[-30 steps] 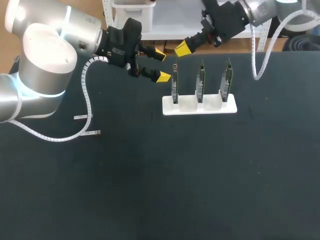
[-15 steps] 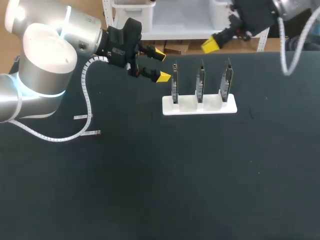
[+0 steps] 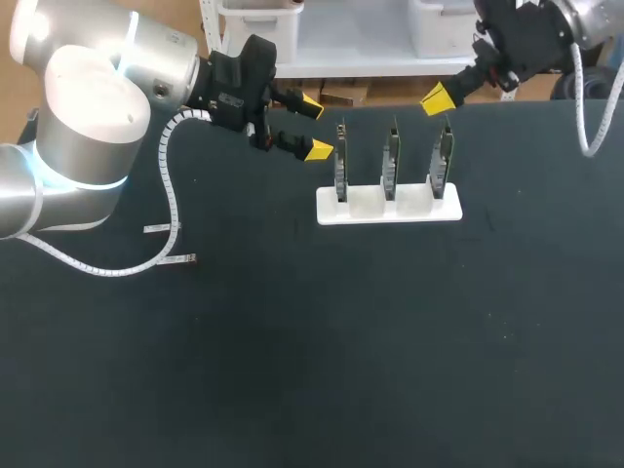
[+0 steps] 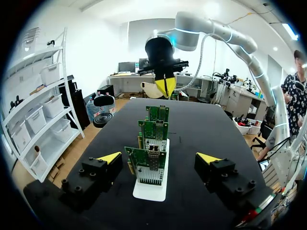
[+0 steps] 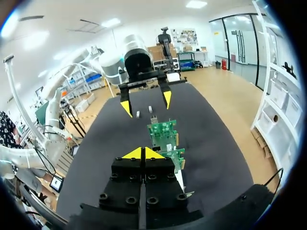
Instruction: Pick up the optical module with the left hand, and insert it into the network port with the right hand.
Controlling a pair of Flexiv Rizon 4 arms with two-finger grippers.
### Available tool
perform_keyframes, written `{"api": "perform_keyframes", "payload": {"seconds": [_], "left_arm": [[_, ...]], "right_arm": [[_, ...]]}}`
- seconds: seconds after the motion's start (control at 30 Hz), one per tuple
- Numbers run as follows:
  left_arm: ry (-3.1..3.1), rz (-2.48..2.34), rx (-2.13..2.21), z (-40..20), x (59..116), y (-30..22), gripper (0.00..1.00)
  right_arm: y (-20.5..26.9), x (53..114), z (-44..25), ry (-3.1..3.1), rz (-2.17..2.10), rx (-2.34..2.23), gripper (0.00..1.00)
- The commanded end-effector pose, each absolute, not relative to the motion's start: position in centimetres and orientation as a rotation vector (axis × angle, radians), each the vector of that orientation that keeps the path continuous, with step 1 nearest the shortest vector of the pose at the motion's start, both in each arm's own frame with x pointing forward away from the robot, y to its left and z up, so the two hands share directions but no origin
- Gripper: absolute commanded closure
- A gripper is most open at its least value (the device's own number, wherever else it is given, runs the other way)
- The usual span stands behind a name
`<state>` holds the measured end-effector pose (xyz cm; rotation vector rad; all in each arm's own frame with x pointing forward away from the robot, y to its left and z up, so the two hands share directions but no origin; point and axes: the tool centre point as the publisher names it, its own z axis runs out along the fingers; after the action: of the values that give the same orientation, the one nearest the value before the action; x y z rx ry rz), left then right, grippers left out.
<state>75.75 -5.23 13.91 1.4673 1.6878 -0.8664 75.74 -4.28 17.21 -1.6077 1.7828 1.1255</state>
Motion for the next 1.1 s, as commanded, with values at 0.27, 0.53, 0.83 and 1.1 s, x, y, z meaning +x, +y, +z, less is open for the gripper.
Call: {"api": "perform_keyframes", "payload": {"seconds": [0.27,0.53,0.83,1.1], "left_arm": [[1.692,-0.867,1.471,13.9,75.9,-5.3,0.00],[1.692,-0.867,1.471,13.9,75.9,-5.3,0.00],[1.692,-0.867,1.471,13.9,75.9,-5.3,0.00],[1.692,-0.867,1.471,13.9,75.9,-5.3,0.00]], "right_arm": [[-4.3,75.8,16.6,1.830,1.059,-1.650,1.00],[-4.2,76.2,16.4,1.824,1.035,-1.632,1.00],[-3.6,76.1,16.0,1.828,1.023,-1.648,1.00],[-3.4,76.1,15.7,1.842,1.025,-1.650,1.00]]}}
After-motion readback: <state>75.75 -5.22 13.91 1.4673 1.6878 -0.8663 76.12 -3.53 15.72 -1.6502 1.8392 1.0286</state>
